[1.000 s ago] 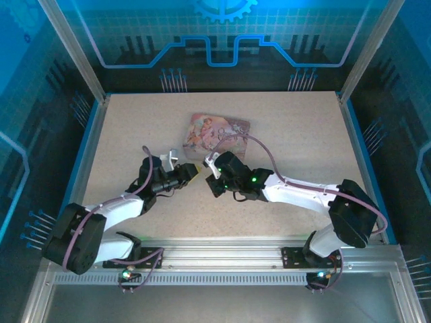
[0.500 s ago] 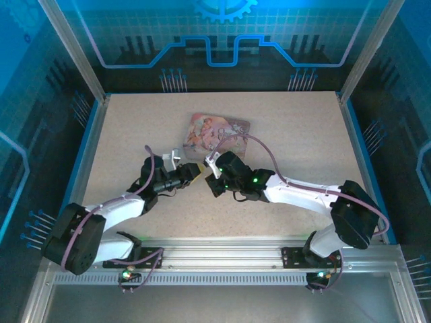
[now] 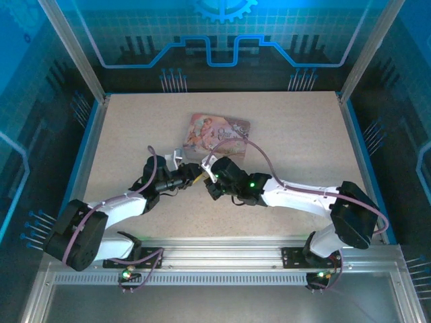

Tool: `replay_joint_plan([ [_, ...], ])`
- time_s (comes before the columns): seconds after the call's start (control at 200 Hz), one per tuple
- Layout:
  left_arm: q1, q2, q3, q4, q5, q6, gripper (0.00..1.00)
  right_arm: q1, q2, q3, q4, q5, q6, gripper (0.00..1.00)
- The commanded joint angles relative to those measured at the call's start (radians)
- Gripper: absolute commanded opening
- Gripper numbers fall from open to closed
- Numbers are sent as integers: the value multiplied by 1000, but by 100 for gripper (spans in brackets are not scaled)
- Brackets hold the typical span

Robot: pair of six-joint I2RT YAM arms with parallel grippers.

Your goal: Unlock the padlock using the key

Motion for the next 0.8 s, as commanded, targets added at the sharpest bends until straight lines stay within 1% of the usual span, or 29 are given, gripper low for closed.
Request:
replay_joint_plan([
  [0.0,-7,1,39,-16,17,-32,22,26,30,36,-12,92,-51,0],
  [0.085,-8,-7,42,-32,18,-37,18,40,43,44,-17,125,-70,0],
  [0.175,-7,-17,48,-57,15,-38,12,48,56,52,-27,152,-79,0],
  [0.25,-7,-26,51,-76,14,-37,10,53,65,58,-33,171,-79,0],
  [0.34,-8,-32,52,-84,15,-37,9,57,69,58,-29,179,-85,0],
  [0.415,-8,-34,53,-94,15,-30,0,58,71,58,-26,175,-85,0],
  [0.48,-7,-36,55,-108,9,-9,0,58,70,58,-23,167,-81,0],
  [0.53,-7,-38,58,-116,9,22,0,58,66,57,-19,161,-75,12],
  [0.61,-8,-47,72,-132,6,105,0,56,42,44,-7,128,-72,37],
  [0.67,-7,-55,84,-137,8,180,0,47,8,25,4,65,-68,51],
  [0.725,-7,-61,98,-141,15,254,0,29,-32,6,10,-17,-62,57],
  [0.795,-6,-66,122,-152,35,355,0,-14,-95,-21,10,-166,-49,58],
])
